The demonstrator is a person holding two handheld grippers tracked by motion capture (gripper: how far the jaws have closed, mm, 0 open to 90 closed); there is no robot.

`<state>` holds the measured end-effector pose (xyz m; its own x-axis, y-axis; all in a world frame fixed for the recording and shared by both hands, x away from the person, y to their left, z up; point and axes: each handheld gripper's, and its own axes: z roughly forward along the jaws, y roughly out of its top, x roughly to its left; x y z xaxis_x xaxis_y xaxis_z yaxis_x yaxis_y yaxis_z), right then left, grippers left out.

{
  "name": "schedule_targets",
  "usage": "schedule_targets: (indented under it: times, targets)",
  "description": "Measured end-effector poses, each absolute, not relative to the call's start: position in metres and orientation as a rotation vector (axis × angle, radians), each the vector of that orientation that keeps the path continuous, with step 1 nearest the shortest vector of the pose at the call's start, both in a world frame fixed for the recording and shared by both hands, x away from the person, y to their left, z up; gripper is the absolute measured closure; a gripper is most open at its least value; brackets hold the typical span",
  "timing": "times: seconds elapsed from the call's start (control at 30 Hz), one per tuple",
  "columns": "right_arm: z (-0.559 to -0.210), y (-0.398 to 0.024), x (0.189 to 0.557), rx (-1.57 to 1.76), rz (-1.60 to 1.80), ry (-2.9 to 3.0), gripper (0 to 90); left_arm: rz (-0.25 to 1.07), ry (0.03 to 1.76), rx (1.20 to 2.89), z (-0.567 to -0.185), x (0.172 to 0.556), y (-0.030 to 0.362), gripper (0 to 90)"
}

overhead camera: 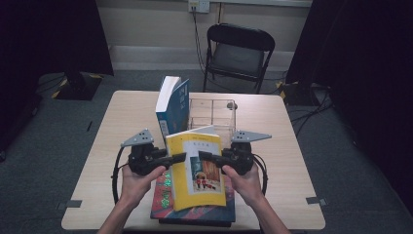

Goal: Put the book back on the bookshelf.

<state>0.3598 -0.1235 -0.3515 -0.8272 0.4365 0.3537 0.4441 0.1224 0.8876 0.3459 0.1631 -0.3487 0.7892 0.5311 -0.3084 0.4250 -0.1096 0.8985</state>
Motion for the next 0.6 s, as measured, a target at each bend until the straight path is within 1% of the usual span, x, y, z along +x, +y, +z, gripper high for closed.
schedule_targets:
  times: [0.07,0.17,0.27,0.37,0.47,0.53,0.6]
  targets:
    - [-0.347,-0.123,0.360,-0.908,-1.894,-2.346,84.5,0.137,0.738,1.728,-0.345,0.345,0.163,72.0]
    - [-0.350,-0.123,0.360,-0.894,-1.911,-2.345,84.5,0.153,0.730,1.732,-0.348,0.341,0.161,71.5]
    - [-0.351,-0.124,0.359,-0.872,-1.918,-2.338,84.5,0.145,0.719,1.725,-0.348,0.338,0.161,69.0]
    - [-0.350,-0.124,0.356,-0.854,-1.921,-2.340,84.5,0.140,0.713,1.714,-0.348,0.335,0.160,63.8]
    - [-0.349,-0.125,0.353,-0.837,-1.925,-2.346,84.6,0.158,0.719,1.712,-0.349,0.333,0.160,66.2]
    - [-0.349,-0.125,0.353,-0.835,-1.928,-2.349,84.5,0.167,0.713,1.715,-0.349,0.333,0.161,71.1]
    - [-0.349,-0.125,0.353,-0.836,-1.924,-2.349,83.9,0.180,0.707,1.723,-0.348,0.331,0.161,73.1]
